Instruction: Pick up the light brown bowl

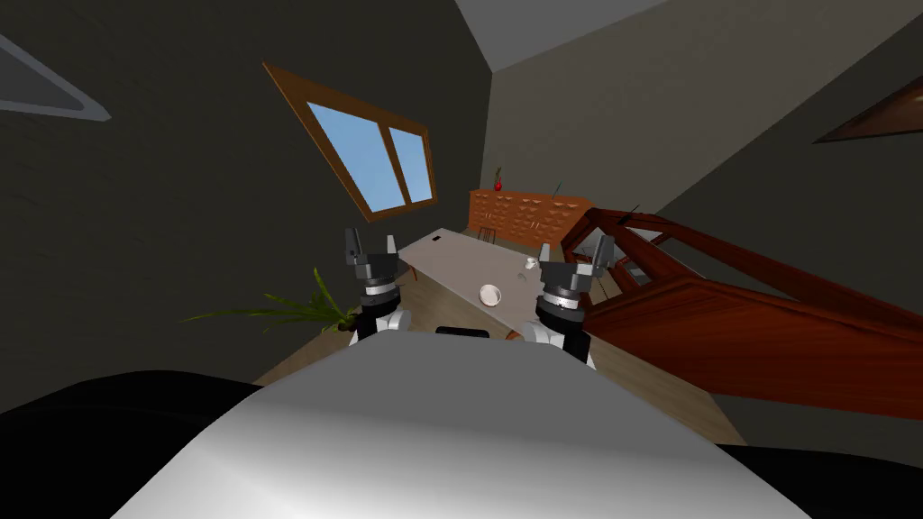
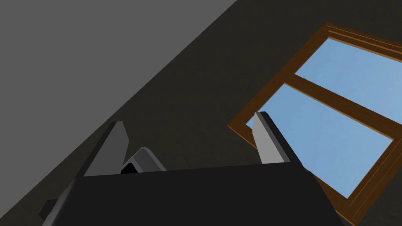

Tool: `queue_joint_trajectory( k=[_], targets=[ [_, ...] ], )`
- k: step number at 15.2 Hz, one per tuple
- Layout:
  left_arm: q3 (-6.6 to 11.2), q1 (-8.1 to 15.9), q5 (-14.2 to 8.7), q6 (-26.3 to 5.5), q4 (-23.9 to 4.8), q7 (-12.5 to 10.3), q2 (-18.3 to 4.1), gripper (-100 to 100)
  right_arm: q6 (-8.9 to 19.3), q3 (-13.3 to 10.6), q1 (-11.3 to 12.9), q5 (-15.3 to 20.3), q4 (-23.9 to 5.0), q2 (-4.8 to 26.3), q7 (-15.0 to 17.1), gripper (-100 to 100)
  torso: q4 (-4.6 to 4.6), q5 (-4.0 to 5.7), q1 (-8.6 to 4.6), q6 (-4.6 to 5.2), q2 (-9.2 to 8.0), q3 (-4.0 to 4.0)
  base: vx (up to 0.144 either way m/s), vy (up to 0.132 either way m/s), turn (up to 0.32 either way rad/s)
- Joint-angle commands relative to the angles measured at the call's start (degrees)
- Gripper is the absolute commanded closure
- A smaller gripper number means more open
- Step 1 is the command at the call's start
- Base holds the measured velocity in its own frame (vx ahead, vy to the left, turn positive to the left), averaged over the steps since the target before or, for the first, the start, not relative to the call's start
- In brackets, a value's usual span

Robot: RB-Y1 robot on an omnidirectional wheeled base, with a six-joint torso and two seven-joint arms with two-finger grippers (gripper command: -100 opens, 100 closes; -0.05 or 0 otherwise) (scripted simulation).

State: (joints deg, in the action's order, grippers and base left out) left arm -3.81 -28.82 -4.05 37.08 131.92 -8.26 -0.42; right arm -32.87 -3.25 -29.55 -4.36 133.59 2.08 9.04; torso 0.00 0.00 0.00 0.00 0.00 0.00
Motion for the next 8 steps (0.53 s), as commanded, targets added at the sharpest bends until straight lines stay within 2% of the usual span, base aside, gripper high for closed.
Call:
queue_joint_trajectory(
  k=[1,5,6,8],
  targets=[
    [0.0,0.0,0.0,0.0,0.0,0.0,0.0,0,1.3,0.6,0.1,-0.6,-1.1,2.1,1.1,-100,0.0,0.0,0.0,0.0,0.0,0.0,-0.034,0.033,0.055],
    [-0.01,0.0,0.0,0.0,0.0,0.0,0.0,0,5.7,2.7,0.3,-2.7,-4.8,5.6,5.2,-100,-0.04,-0.08,0.41,-0.02,-0.19,-0.1,-0.047,0.106,0.085],
    [-0.01,0.0,0.0,0.0,0.0,0.0,0.0,0,5.7,2.7,0.3,-2.7,-4.8,5.6,5.2,-100,-0.03,-0.09,0.44,-0.02,-0.15,-0.09,-0.01,0.094,0.071],
    [-0.01,0.0,0.0,0.0,0.0,0.0,0.0,0,8.6,4.2,0.5,-4.3,-7.6,7.3,8.1,-100,-0.01,-0.08,0.38,-0.01,-0.05,-0.03,0.012,0.085,0.089]
  ],
)
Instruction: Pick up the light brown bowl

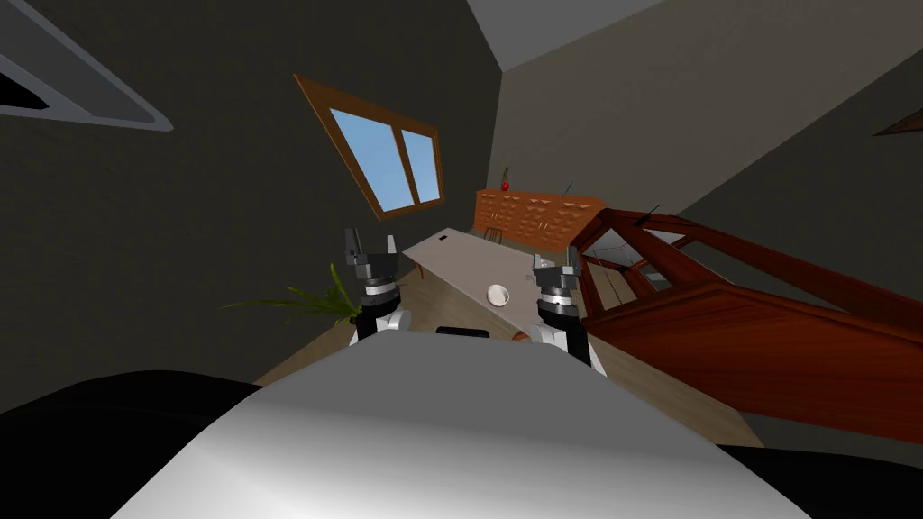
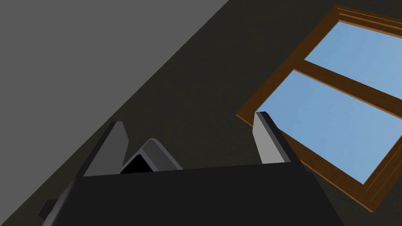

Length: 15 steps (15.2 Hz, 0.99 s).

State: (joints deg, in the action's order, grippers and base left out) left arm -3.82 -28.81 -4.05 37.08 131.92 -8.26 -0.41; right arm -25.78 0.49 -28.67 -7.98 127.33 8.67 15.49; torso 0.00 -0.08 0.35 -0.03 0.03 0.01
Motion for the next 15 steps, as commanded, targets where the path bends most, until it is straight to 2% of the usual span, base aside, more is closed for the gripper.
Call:
queue_joint_trajectory(
  k=[1,2,3,4,5,6,7,8,9,10,11,12,13,14,15],
  targets=[
    [0.0,0.0,0.0,0.0,0.0,0.0,0.0,0,1.8,0.4,-0.4,-0.6,-1.3,0.7,1.7,-100,0.0,0.0,0.0,0.0,0.0,0.0,0.035,0.078,0.079],
    [0.0,0.0,0.0,0.0,0.0,0.0,0.0,0,3.7,1.3,-0.3,-1.5,-2.8,1.5,3.3,-100,0.01,0.0,-0.02,0.02,0.05,0.03,0.033,0.085,0.088],
    [0.0,0.0,0.0,0.0,0.0,0.0,0.0,0,3.7,1.3,-0.3,-1.5,-2.8,1.5,3.3,-100,0.02,0.01,0.0,0.0,0.09,0.05,0.026,0.074,0.067],
    [0.0,0.0,0.0,0.0,0.0,0.0,0.0,0,5.6,2.2,-0.2,-2.4,-4.5,2.3,5.1,-100,0.03,0.01,-0.03,0.01,0.09,0.06,0.031,0.071,0.085],
    [0.0,0.0,0.0,0.0,0.0,0.0,0.0,0,5.6,2.2,-0.2,-2.4,-4.5,2.3,5.1,-100,0.03,0.02,-0.05,0.01,0.1,0.06,0.031,0.065,0.071],
    [0.0,0.0,0.0,0.0,0.0,0.0,0.0,0,7.5,3.1,-0.1,-3.4,-6.3,3.0,7.0,-100,0.03,0.01,-0.08,0.02,0.1,0.06,0.032,0.071,0.098],
    [0.0,0.0,0.0,0.0,0.0,0.0,0.0,0,7.7,3.1,-0.1,-3.4,-6.3,3.0,7.0,-100,0.03,0.02,-0.07,0.01,0.1,0.06,0.034,0.068,0.091],
    [0.0,0.0,0.0,0.0,0.0,0.0,0.0,0,9.8,4.2,0.1,-4.5,-7.9,3.7,9.0,-100,0.03,0.02,-0.08,0.01,0.11,0.07,0.044,0.068,0.09],
    [0.0,0.0,0.0,0.0,0.0,0.0,0.0,0,9.8,4.2,0.1,-4.5,-8.1,3.7,9.0,-100,0.03,0.02,-0.07,0.0,0.14,0.08,0.039,0.066,0.081],
    [0.0,0.0,0.0,0.0,0.0,0.0,0.0,0,12.1,5.2,0.2,-5.6,-9.8,4.4,10.8,-100,0.04,0.02,-0.08,0.01,0.15,0.09,0.033,0.075,0.133],
    [0.0,0.0,0.0,0.0,0.0,0.0,0.0,0,12.1,5.2,0.2,-5.6,-10.0,4.4,11.0,-100,0.04,0.02,-0.07,0.01,0.12,0.08,0.037,0.07,0.092],
    [0.0,0.0,0.0,0.0,0.0,0.0,0.0,0,14.3,6.3,0.3,-6.7,-12.0,5.1,12.8,-100,0.03,0.01,-0.07,0.02,0.12,0.07,0.047,0.074,0.107],
    [0.0,0.0,0.0,0.0,0.0,0.0,0.0,0,14.5,6.3,0.3,-6.7,-12.0,5.1,13.2,-100,0.04,0.02,-0.07,0.01,0.14,0.09,0.047,0.073,0.084],
    [0.0,0.0,0.0,0.0,0.0,0.0,0.0,0,16.3,7.5,0.5,-7.8,-14.0,5.8,15.0,-100,0.04,0.01,-0.06,0.02,0.14,0.09,0.046,0.076,0.104],
    [0.0,0.0,0.0,0.0,0.0,0.0,0.0,0,16.9,7.5,0.5,-7.8,-14.1,5.8,15.4,-100,0.04,0.01,-0.05,0.01,0.15,0.09,0.05,0.073,0.08]
  ],
)
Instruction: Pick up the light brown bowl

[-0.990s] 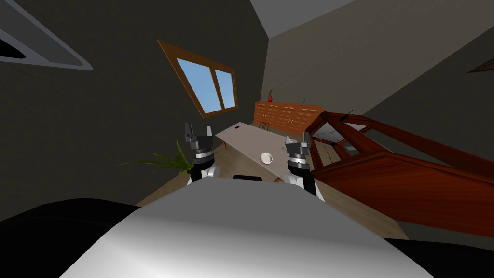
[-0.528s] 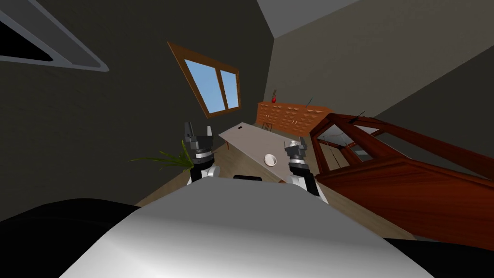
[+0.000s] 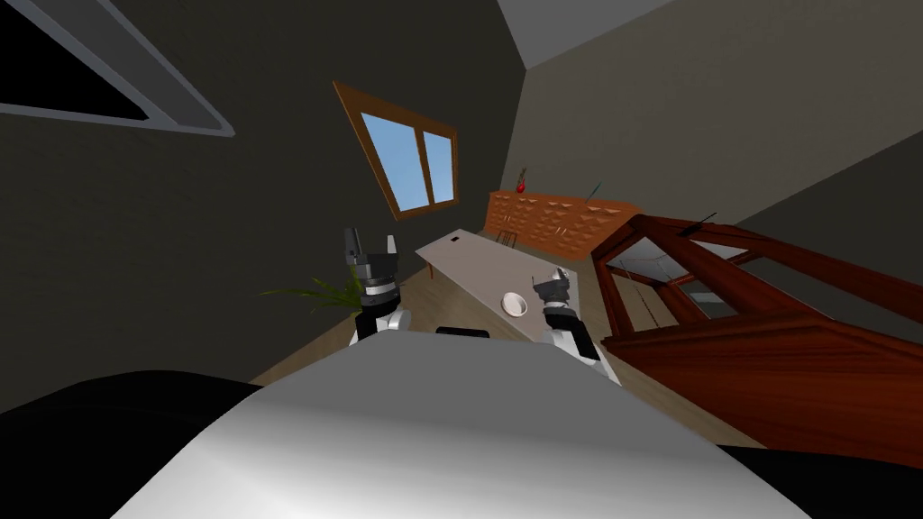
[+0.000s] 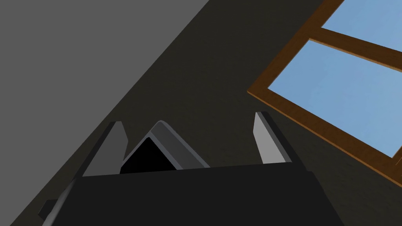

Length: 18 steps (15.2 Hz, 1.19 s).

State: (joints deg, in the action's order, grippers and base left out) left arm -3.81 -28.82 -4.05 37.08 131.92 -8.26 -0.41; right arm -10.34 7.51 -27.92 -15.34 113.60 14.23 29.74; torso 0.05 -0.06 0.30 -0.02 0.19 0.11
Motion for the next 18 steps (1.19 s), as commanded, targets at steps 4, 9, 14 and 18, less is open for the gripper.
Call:
queue_joint_trajectory(
  k=[4,9,14,18],
  targets=[
    [0.0,0.0,0.0,0.0,0.0,0.0,0.0,0,5.9,2.8,0.0,-2.9,-4.7,1.5,5.7,-100,0.0,0.0,-0.08,0.02,0.01,0.01,0.053,0.058,0.086],
    [0.0,0.0,0.0,0.0,0.0,0.0,0.0,0,11.3,5.2,0.3,-5.4,-9.0,2.6,10.3,-100,0.0,0.01,-0.07,0.02,-0.02,-0.01,0.05,0.055,0.087],
    [0.0,0.0,0.0,0.0,0.0,0.0,0.0,0,16.0,7.7,0.6,-7.9,-13.6,3.7,15.1,-100,0.0,0.0,-0.05,0.02,0.0,0.01,0.058,0.062,0.093],
    [0.0,0.0,0.0,0.0,0.0,0.0,0.0,0,19.5,8.9,0.7,-9.1,-15.9,4.2,17.7,-100,-0.01,0.02,-0.11,0.0,-0.04,-0.02,0.048,0.043,0.086]
  ],
)
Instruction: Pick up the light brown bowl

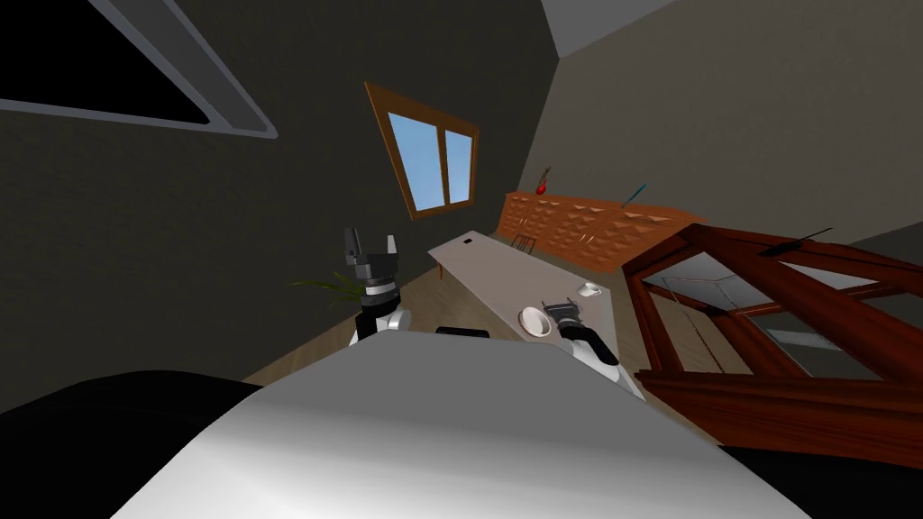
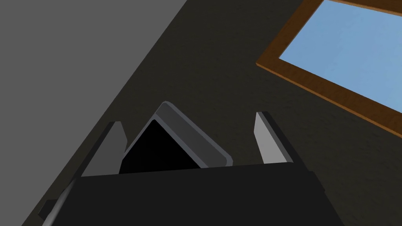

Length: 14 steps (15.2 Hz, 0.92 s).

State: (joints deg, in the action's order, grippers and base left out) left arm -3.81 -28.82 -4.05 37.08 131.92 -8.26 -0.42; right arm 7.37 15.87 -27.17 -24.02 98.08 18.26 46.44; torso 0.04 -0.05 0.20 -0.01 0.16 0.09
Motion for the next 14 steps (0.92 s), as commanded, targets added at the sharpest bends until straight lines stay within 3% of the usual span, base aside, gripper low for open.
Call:
queue_joint_trajectory(
  k=[1,2,4,7,9,10,12,13,14],
  targets=[
    [0.0,0.0,0.0,0.0,0.0,0.0,0.0,0,1.9,0.6,0.0,-0.5,-0.4,0.2,1.0,-100,0.0,0.0,0.0,0.0,0.0,0.0,0.041,0.038,0.03],
    [0.0,0.0,0.0,0.0,0.0,0.0,0.0,0,3.8,1.8,0.1,-1.7,-2.6,0.6,3.5,-100,0.0,0.0,-0.01,0.01,-0.02,-0.01,0.063,0.045,0.077],
    [0.0,0.0,0.0,0.0,0.0,0.0,0.0,0,4.6,1.8,0.1,-1.7,-2.6,0.6,3.5,-100,0.01,-0.01,0.03,0.0,0.05,0.03,0.056,0.047,0.065],
    [0.0,0.0,0.0,0.0,0.0,0.0,0.0,0,8.7,4.2,0.4,-4.2,-7.1,1.5,7.9,-100,0.0,0.0,0.01,0.0,0.02,0.01,0.055,0.051,0.112],
    [0.0,0.0,0.0,0.0,0.0,0.0,0.0,0,9.8,4.2,0.4,-4.2,-7.1,1.5,8.2,-100,0.01,-0.01,0.06,0.01,0.03,0.02,0.057,0.047,0.067],
    [0.0,0.0,0.0,0.0,0.0,0.0,0.0,0,11.7,5.4,0.6,-5.4,-9.2,1.9,10.5,-100,0.0,-0.01,0.03,0.01,0.01,0.01,0.061,0.053,0.089],
    [0.0,0.0,0.0,0.0,0.0,0.0,0.0,0,12.3,5.4,0.6,-5.4,-9.2,1.9,10.5,-100,0.01,-0.01,0.05,0.0,0.05,0.03,0.059,0.041,0.066],
    [0.0,0.0,0.0,0.0,0.0,0.0,0.0,0,14.2,6.6,0.7,-6.6,-11.4,2.3,12.8,-100,0.01,-0.01,0.0,0.01,0.02,0.01,0.055,0.039,0.089],
    [0.0,0.0,0.0,0.0,0.0,0.0,0.0,0,14.8,6.6,0.7,-6.6,-11.4,2.3,12.8,-100,0.0,0.0,0.0,0.0,0.02,0.01,0.058,0.039,0.094]
  ],
)
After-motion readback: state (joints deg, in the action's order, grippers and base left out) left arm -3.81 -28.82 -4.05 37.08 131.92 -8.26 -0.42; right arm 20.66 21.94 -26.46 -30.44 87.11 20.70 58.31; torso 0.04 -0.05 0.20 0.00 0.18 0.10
